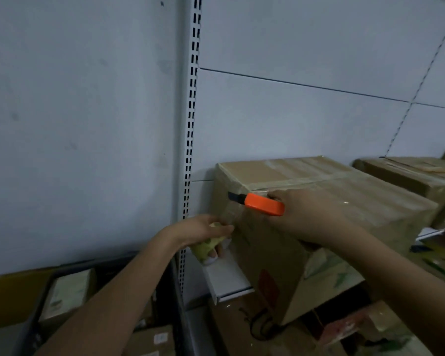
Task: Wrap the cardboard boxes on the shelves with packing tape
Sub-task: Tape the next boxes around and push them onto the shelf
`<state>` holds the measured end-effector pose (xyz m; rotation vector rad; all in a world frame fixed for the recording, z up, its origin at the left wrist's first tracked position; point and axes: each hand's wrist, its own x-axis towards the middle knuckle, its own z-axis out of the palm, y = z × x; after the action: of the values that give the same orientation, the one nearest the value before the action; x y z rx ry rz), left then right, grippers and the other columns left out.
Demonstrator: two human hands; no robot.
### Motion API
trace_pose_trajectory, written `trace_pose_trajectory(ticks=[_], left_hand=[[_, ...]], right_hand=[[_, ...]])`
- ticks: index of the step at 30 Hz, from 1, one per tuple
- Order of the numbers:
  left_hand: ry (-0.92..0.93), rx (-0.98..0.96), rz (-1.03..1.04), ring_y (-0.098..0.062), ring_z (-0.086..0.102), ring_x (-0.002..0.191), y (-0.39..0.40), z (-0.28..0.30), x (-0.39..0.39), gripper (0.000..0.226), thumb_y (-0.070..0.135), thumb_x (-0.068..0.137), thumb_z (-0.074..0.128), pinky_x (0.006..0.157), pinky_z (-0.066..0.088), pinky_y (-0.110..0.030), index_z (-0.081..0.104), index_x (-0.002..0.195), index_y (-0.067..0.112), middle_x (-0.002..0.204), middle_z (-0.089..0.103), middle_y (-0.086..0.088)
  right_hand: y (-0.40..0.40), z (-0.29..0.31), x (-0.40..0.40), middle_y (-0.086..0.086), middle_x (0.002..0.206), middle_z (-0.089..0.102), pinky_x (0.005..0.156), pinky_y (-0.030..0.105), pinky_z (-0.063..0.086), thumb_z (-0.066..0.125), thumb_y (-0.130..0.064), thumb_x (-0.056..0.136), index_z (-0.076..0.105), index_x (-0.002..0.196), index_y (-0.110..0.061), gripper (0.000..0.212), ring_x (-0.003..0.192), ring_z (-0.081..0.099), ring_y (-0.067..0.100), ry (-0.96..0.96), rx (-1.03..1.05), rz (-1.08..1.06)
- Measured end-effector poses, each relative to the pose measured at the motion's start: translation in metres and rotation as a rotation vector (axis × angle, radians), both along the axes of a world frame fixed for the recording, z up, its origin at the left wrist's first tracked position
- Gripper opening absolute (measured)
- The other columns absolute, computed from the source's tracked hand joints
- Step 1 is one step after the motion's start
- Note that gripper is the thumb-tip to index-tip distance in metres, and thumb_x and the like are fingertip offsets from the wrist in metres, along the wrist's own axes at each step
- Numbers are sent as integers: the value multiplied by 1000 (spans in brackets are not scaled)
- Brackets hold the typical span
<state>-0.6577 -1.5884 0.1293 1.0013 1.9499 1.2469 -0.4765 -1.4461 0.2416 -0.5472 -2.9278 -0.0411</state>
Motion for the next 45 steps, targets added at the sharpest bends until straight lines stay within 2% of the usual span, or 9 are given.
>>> trace_pose_trajectory(ticks=[6, 10, 16, 19, 23, 26, 31, 36, 45], left_hand=[[-35, 175, 24, -7, 70, 90, -1, -25, 2, 30, 43, 94, 62, 78, 56, -21, 67, 116, 23, 99, 73, 9], [-189, 224, 57, -20, 68, 103, -3, -30, -2, 10, 37, 92, 66, 96, 52, -38, 72, 96, 30, 104, 73, 0], [-161, 275, 132, -14, 57, 54, -8, -25, -2, 20, 11, 96, 58, 52, 47, -26, 73, 84, 14, 65, 64, -2], [-89, 250, 139, -9, 64, 63, -7, -23, -3, 15, 16, 94, 62, 59, 51, -24, 74, 86, 19, 71, 69, 4], [-22, 200, 155, -11, 67, 66, -9, -20, -14, 9, 20, 92, 68, 59, 50, -22, 76, 87, 19, 69, 71, 9], [-49, 228, 256, -29, 69, 86, -21, -29, -27, 9, 25, 84, 74, 72, 53, -27, 77, 77, 20, 80, 75, -6], [-115, 249, 196, -20, 52, 46, -35, -22, -18, 18, 27, 92, 68, 45, 44, -24, 72, 84, 12, 60, 59, -13], [-148, 467, 367, -16, 48, 41, -29, -1, -1, 19, 22, 95, 64, 44, 44, -22, 69, 89, 5, 53, 56, -7], [-160, 508, 449, -13, 52, 41, -29, 6, 41, 13, 16, 93, 67, 47, 45, -24, 70, 84, 8, 52, 58, -5]], right_hand=[[-35, 8, 8, 4, 119, 57, 82, 42, 52, 50, -66, 89, 46, 127, -18, 61, 104, 61, 28, 43, 72, -106], [-89, 5, 24, -5, 87, 47, 55, 31, 31, 32, -49, 104, 37, 109, -21, 29, 88, 61, 25, 88, 244, -94], [-115, -20, -34, 10, 111, 57, 72, 31, 37, 43, -18, 102, 51, 129, -11, 29, 111, 61, 26, -182, 174, -134], [-105, -20, -47, 11, 125, 56, 75, 34, 40, 44, -12, 98, 56, 126, -9, 31, 112, 59, 28, -314, 157, -129], [-86, -31, -27, 10, 119, 58, 74, 35, 41, 38, -12, 101, 57, 120, -7, 27, 85, 55, 25, -354, 6, -251], [-91, -35, -14, 9, 116, 55, 77, 35, 44, 39, -18, 103, 54, 129, -9, 32, 98, 58, 27, -311, -101, -257], [-101, -34, 12, -1, 76, 47, 58, 30, 38, 40, -44, 103, 51, 89, -14, 35, 64, 49, 15, -86, -243, -164], [-76, 14, -17, 1, 84, 49, 65, 33, 39, 50, -45, 100, 43, 96, -17, 28, 73, 49, 22, 244, 93, -98], [-33, -16, -88, 7, 115, 65, 73, 31, 40, 61, -16, 93, 51, 121, -11, 30, 105, 64, 26, 40, 415, -80]])
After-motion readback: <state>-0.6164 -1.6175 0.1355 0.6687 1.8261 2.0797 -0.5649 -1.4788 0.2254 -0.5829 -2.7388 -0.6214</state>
